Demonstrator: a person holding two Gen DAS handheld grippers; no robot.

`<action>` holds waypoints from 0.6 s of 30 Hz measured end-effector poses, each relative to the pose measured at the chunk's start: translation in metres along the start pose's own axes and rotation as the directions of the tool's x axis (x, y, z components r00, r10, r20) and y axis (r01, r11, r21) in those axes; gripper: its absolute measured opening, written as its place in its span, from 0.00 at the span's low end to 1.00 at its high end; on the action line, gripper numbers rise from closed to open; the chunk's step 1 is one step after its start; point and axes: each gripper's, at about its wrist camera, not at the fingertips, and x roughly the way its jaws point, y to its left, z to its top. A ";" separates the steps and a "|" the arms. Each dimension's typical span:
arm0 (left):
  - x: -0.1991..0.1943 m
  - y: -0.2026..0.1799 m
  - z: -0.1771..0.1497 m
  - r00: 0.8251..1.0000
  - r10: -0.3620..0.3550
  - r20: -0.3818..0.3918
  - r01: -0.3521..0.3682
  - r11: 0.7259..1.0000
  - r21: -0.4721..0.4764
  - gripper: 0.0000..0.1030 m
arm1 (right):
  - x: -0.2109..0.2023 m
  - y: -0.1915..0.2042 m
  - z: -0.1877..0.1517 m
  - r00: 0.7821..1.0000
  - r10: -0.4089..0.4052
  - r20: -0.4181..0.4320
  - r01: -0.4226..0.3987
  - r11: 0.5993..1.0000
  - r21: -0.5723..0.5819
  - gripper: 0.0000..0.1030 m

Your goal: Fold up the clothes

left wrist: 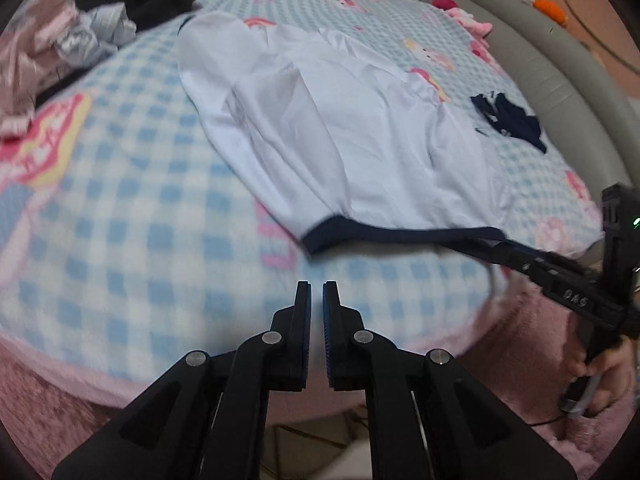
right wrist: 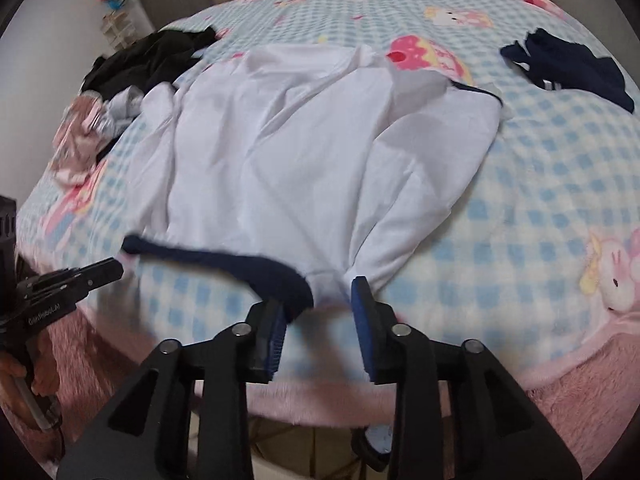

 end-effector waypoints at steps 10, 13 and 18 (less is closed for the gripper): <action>0.026 0.033 0.046 0.994 -0.101 0.042 0.108 0.969 -0.224 0.44 | -0.021 -0.040 -0.004 0.993 0.033 0.110 -0.053 0.981 0.186 0.32; 0.035 0.036 0.055 0.994 -0.101 0.039 0.108 0.958 -0.264 0.44 | -0.015 -0.053 0.005 0.995 0.004 0.100 -0.029 0.966 0.256 0.32; 0.047 0.034 0.059 0.994 -0.103 0.038 0.110 0.958 -0.263 0.43 | -0.010 -0.057 0.004 0.996 0.015 0.092 -0.040 0.960 0.276 0.40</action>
